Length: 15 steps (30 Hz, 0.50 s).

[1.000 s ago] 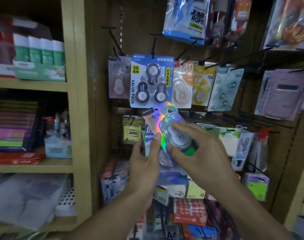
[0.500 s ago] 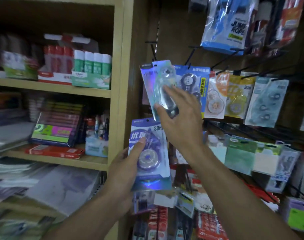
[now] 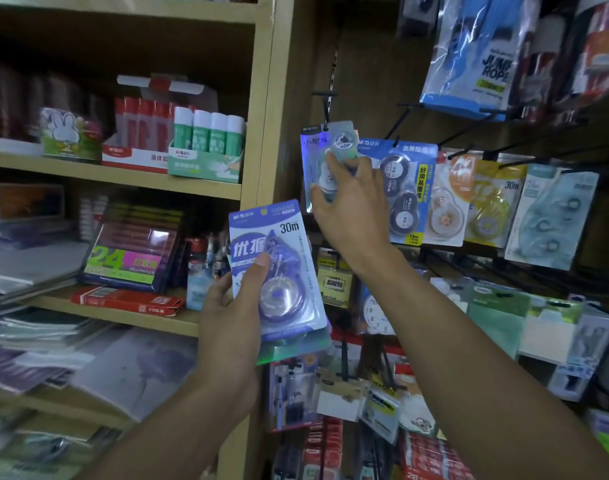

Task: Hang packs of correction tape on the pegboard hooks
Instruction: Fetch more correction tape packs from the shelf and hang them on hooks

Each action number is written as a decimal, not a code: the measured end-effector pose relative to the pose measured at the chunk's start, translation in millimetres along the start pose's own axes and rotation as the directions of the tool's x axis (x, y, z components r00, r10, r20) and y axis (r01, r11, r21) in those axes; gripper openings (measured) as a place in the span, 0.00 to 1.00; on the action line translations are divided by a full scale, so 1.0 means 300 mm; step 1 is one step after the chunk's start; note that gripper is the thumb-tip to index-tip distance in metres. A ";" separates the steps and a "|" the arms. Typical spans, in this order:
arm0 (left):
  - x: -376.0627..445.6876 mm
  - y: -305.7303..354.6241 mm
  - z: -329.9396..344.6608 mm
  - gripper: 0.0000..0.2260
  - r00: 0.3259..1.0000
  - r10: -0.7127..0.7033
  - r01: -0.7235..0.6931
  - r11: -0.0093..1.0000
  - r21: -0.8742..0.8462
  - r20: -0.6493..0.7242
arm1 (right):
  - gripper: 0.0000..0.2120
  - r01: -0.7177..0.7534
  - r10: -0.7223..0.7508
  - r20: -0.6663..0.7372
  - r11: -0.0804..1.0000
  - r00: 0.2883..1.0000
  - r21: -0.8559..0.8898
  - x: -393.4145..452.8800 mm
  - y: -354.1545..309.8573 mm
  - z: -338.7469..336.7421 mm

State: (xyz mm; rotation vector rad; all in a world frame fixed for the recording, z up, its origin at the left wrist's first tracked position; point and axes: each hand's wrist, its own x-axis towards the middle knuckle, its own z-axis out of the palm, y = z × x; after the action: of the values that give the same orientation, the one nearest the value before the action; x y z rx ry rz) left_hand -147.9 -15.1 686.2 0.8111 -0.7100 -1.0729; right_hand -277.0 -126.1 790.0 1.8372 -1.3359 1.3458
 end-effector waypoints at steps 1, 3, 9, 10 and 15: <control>0.000 0.005 -0.001 0.24 1.000 0.008 -0.008 1.000 -0.010 -0.004 | 0.28 -0.007 0.008 0.014 1.000 1.000 -0.008 0.000 -0.002 -0.003; 0.000 0.014 0.001 0.23 1.000 0.022 -0.022 0.999 -0.028 -0.005 | 0.28 -0.016 0.017 0.036 0.999 0.999 -0.037 0.008 -0.008 -0.006; -0.003 0.020 0.017 0.24 0.999 0.035 -0.034 0.999 -0.036 0.008 | 0.21 0.072 -0.041 0.077 0.887 0.996 -0.456 0.101 -0.014 0.066; -0.006 0.019 0.019 0.24 0.999 0.034 -0.034 0.999 -0.033 0.012 | 0.19 0.096 -0.055 0.097 0.867 0.994 -0.488 0.112 -0.014 0.078; -0.012 0.010 0.026 0.24 0.999 0.035 -0.033 0.998 -0.043 0.030 | 0.14 0.210 -0.104 0.213 0.792 0.972 -0.574 0.146 -0.003 0.116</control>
State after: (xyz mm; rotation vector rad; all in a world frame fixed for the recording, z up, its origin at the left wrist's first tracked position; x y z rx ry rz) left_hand -154.1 -12.6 692.5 0.7448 -0.7219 -1.0683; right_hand -260.2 -172.4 816.6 1.5900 -1.4413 0.5813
